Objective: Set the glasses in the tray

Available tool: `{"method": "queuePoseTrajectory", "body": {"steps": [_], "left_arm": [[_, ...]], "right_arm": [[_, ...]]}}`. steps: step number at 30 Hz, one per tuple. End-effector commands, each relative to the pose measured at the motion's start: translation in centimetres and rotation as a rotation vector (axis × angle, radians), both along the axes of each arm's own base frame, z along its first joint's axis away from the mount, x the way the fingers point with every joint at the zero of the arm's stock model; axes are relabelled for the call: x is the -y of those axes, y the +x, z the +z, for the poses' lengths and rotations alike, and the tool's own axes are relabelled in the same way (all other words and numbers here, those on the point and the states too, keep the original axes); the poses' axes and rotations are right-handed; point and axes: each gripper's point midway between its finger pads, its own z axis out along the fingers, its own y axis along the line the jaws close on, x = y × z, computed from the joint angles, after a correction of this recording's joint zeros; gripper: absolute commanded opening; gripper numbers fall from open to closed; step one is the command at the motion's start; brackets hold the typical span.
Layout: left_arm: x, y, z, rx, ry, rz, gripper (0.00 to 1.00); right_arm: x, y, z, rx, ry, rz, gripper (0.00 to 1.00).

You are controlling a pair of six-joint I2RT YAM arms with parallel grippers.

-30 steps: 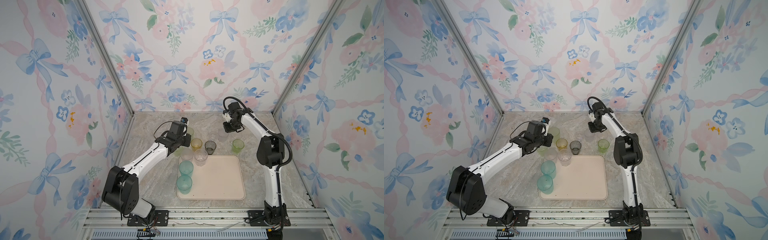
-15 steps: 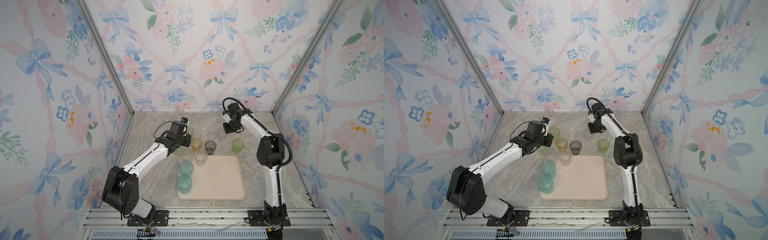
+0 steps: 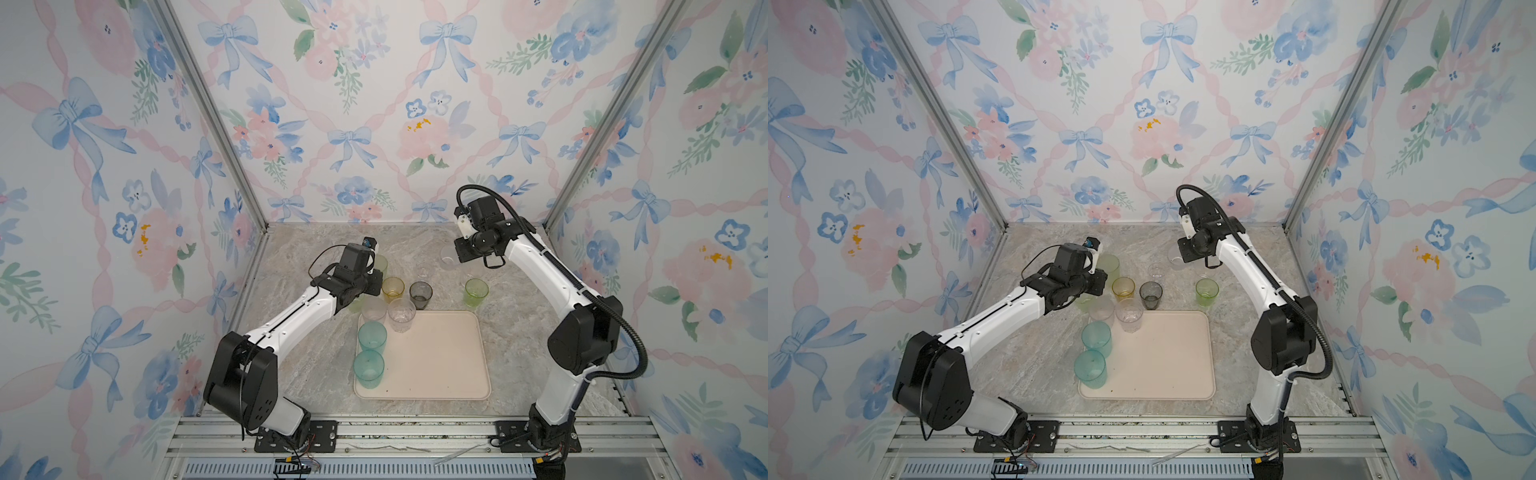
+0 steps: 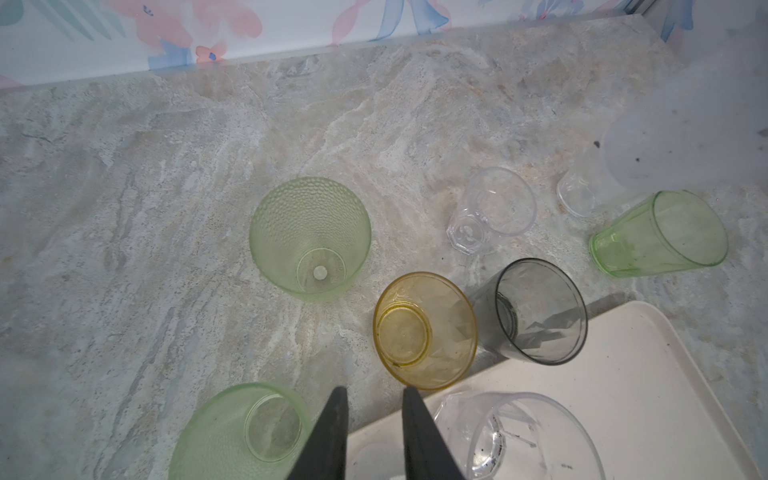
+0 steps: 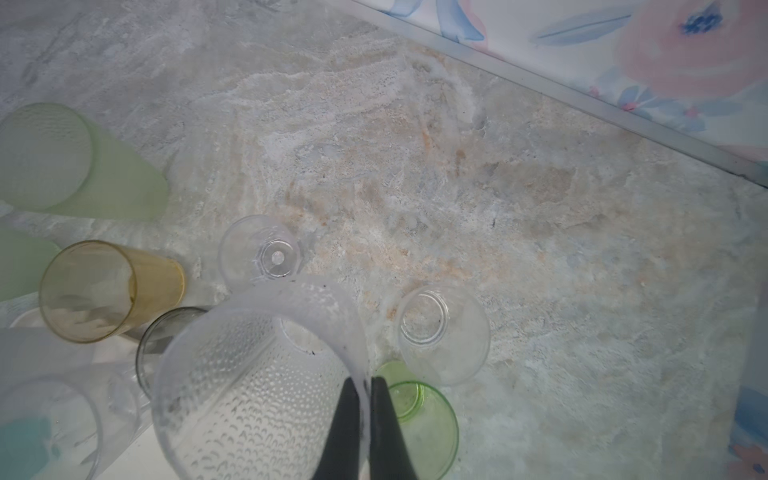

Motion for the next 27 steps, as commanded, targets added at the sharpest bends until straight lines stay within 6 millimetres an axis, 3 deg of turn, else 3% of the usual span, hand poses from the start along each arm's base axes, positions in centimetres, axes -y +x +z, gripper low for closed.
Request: {"method": "queuePoseTrajectory", "body": {"steps": [1,6,11,17,27], "left_arm": [[1.0,0.5,2.2,0.051,-0.039,-0.019,0.26],[1.7,1.2,3.1,0.072,-0.048,-0.034,0.26],[2.7,1.6,3.2,0.078,-0.056,-0.054,0.26],[3.7,1.8,3.3,0.078,-0.057,-0.078,0.26],[3.9,1.9,3.9,0.091,-0.058,-0.089,0.26]], "right_arm": [[-0.7,-3.3,-0.8,-0.02,-0.042,0.005,0.03],[-1.4,-8.4,-1.7,-0.049,-0.062,0.028,0.03],[-2.4,-11.2,-3.4,-0.092,-0.059,0.046,0.03],[-3.8,-12.1,-6.8,-0.166,-0.036,0.048,0.03],[-5.7,-11.3,-10.7,-0.233,-0.026,0.056,0.03]]}}
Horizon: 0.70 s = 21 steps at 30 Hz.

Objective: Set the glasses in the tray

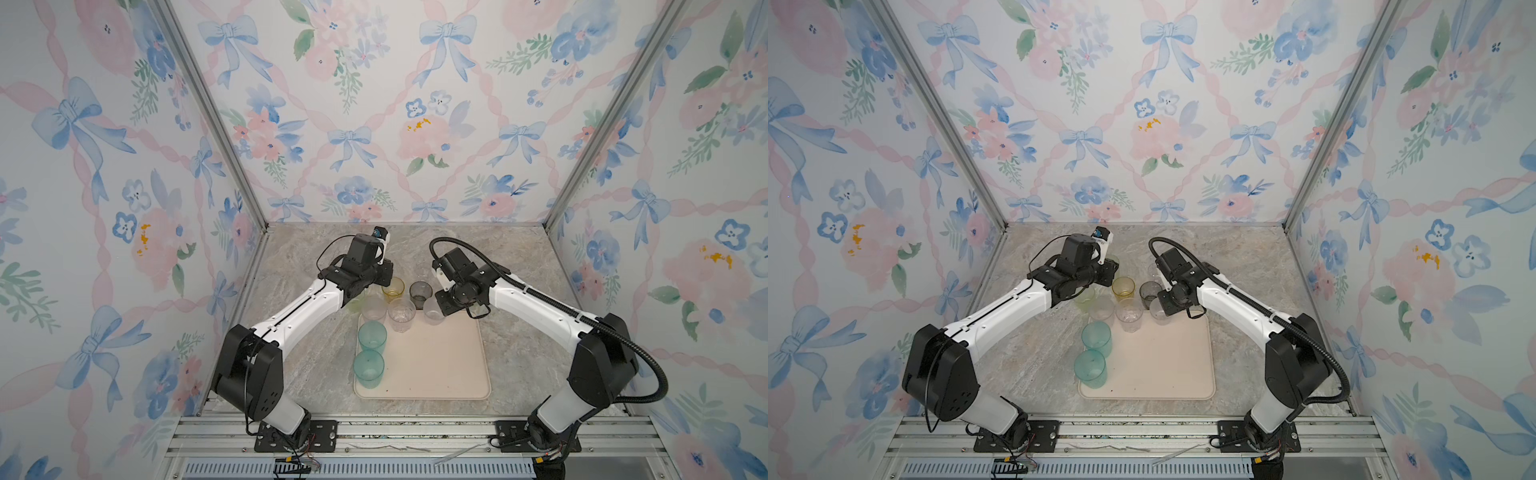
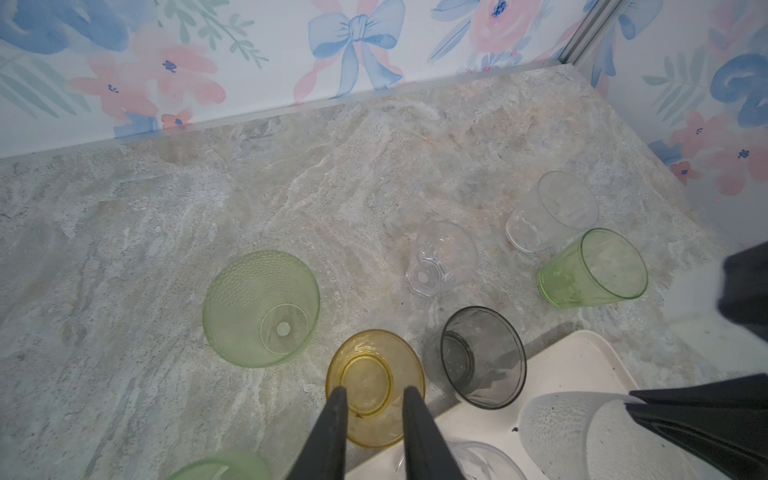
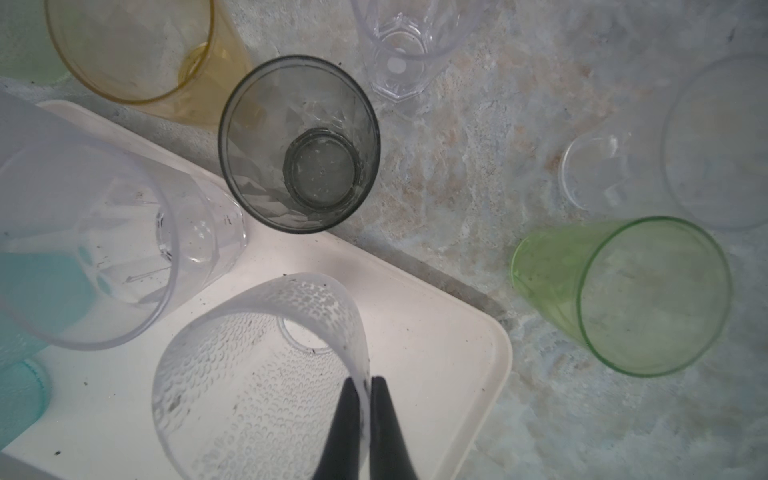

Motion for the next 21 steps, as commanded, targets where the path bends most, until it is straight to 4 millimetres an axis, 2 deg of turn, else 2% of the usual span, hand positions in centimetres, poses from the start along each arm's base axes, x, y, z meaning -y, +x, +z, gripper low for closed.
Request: {"method": "queuePoseTrajectory", "body": {"steps": [1,21], "left_arm": [[0.7,0.3,0.7,0.021,-0.004,-0.028,0.26],[0.9,0.5,0.6,0.019,0.0,-0.036,0.27]], "right_arm": [[-1.1,0.1,-1.4,-0.027,0.02,-0.003,0.03],[-1.3,-0.2,-4.1,-0.09,0.002,-0.008,0.04]]}}
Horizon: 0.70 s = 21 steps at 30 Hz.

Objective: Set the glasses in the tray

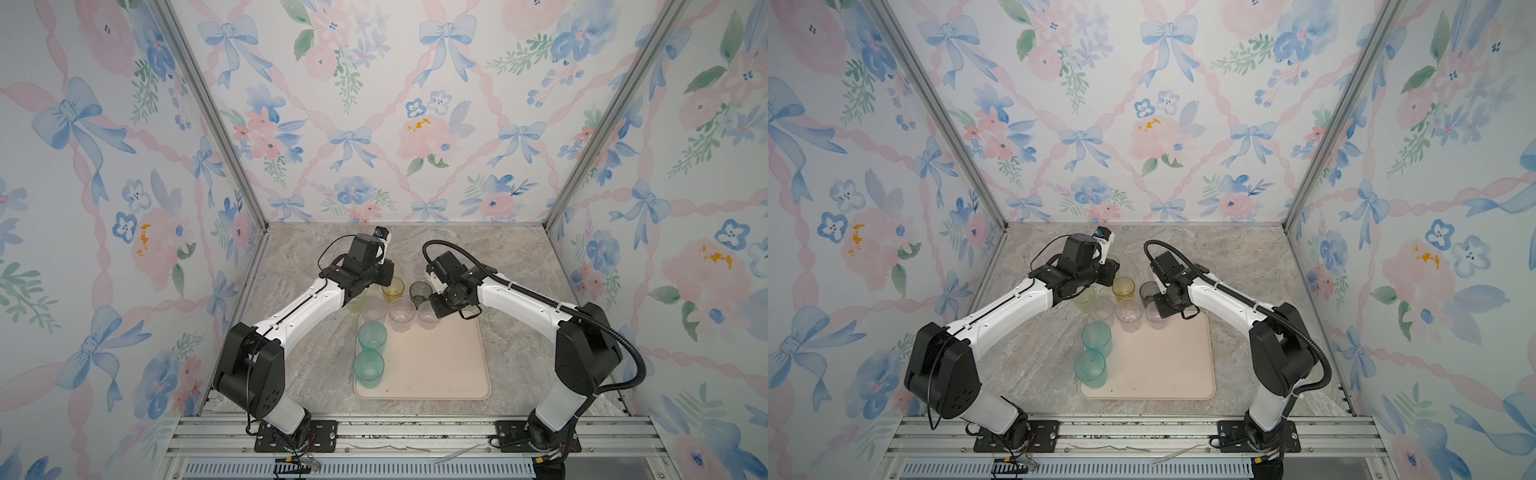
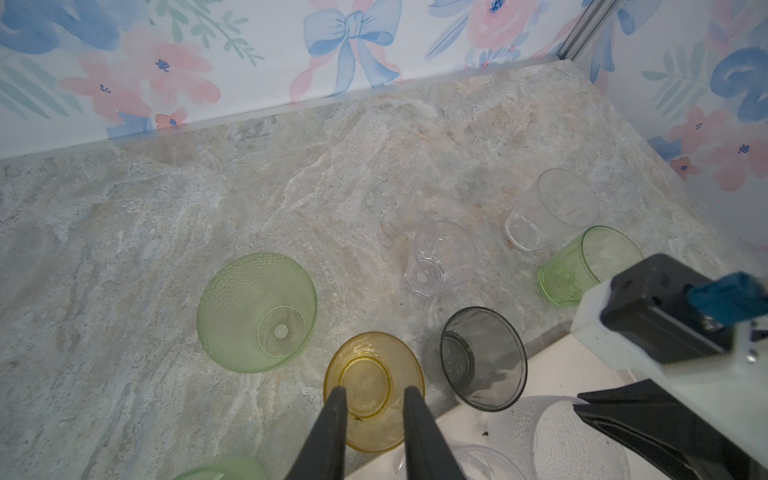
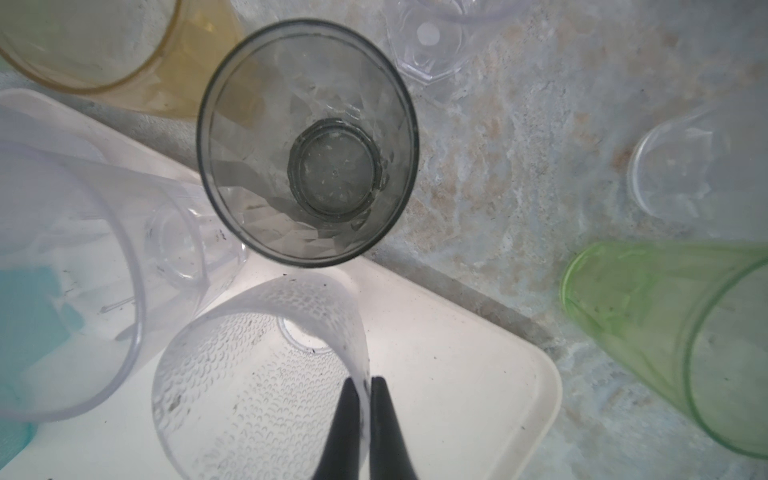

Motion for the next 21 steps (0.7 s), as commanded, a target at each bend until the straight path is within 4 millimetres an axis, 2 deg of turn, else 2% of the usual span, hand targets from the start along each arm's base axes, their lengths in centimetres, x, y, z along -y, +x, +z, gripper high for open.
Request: {"method": "queuePoseTrajectory", "body": {"steps": [1,9,15,18,21], "left_arm": [[0.7,0.3,0.8,0.022,-0.006,-0.027,0.28],[0.7,0.2,1.0,0.023,-0.012,-0.029,0.28],[1.1,0.2,0.9,0.018,-0.015,-0.04,0.29],[1.4,0.2,1.1,0.019,-0.011,-0.049,0.29],[1.9,0.4,1.3,0.021,0.007,-0.058,0.28]], "right_arm": [[-0.2,-0.4,-1.3,-0.033,-0.001,-0.007,0.04],[-0.2,-0.4,-1.6,-0.038,0.002,-0.011,0.06],[-0.1,-0.5,-1.1,-0.034,0.008,-0.011,0.2],[0.0,-0.3,0.1,-0.015,0.032,-0.016,0.23],[0.6,0.2,2.5,0.027,0.075,-0.029,0.29]]}}
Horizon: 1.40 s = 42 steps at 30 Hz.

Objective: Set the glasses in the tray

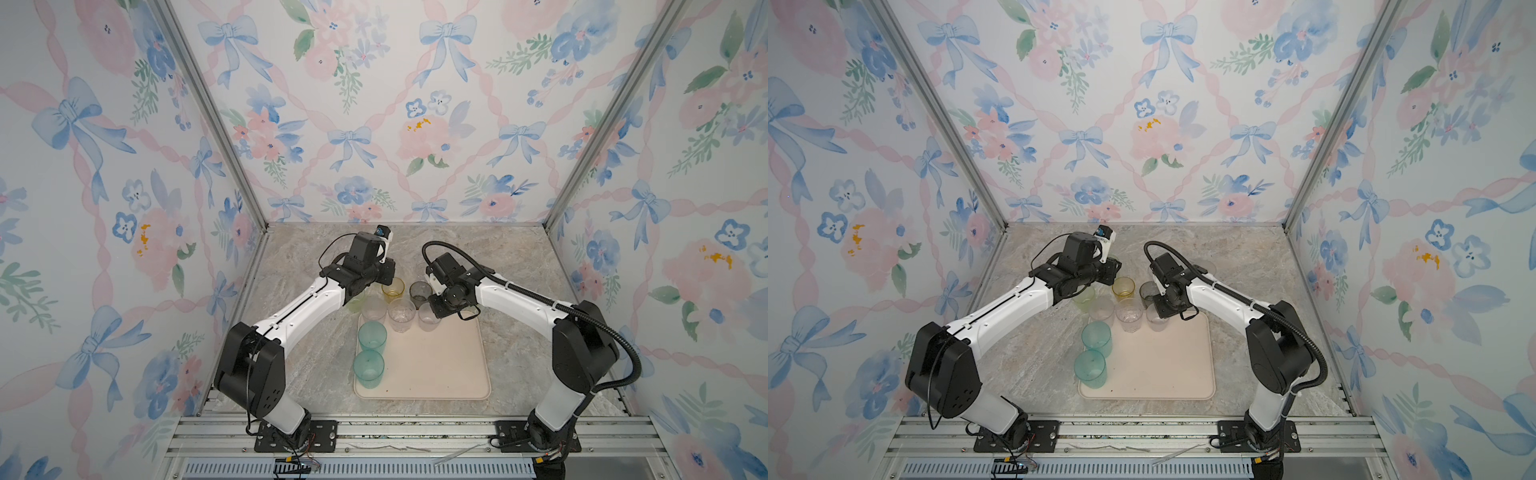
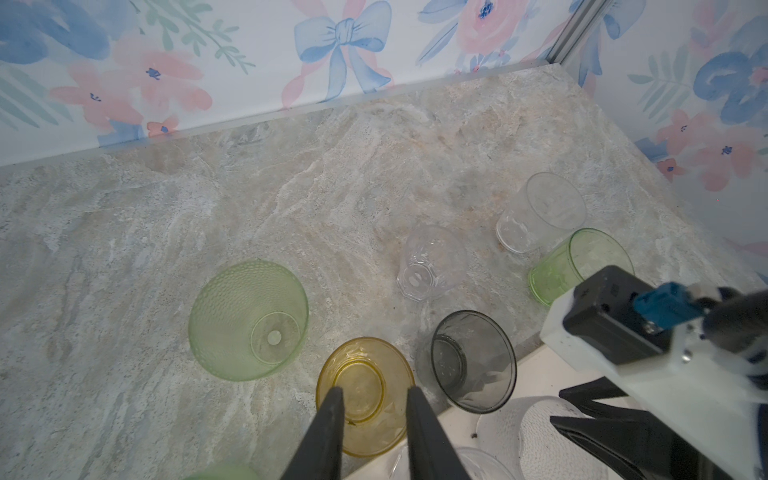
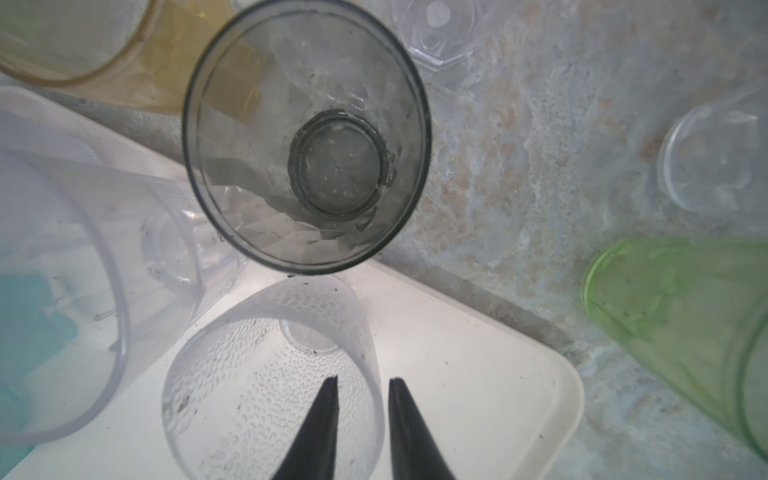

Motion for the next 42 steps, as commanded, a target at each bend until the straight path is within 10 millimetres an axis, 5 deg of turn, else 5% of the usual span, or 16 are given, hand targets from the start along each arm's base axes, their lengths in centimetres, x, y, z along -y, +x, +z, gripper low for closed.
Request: {"method": "queuePoseTrajectory", "body": {"steps": [1,7,11,20,33,42], "left_arm": [[1.3,0.4,0.7,0.015,0.021,-0.042,0.28],[3.9,1.8,0.8,-0.023,0.047,-0.117,0.26],[6.0,2.9,-1.5,-0.12,0.075,-0.189,0.24],[9.4,4.5,-6.3,-0.234,0.15,-0.259,0.21],[19.2,5.7,-5.3,-0.104,0.116,-0.368,0.23],[21.9,6.2,-8.3,-0.13,0.086,-0.402,0.32]], "right_arm": [[0.9,0.3,4.1,0.067,0.072,-0.018,0.31],[5.1,1.6,11.5,0.241,0.2,-0.13,0.44],[8.4,1.9,13.0,0.292,0.201,-0.209,0.44],[11.1,1.4,12.3,0.289,0.192,-0.264,0.45],[16.0,4.9,9.4,0.285,0.173,-0.442,0.45],[17.7,5.8,8.7,0.281,0.185,-0.484,0.45]]}}
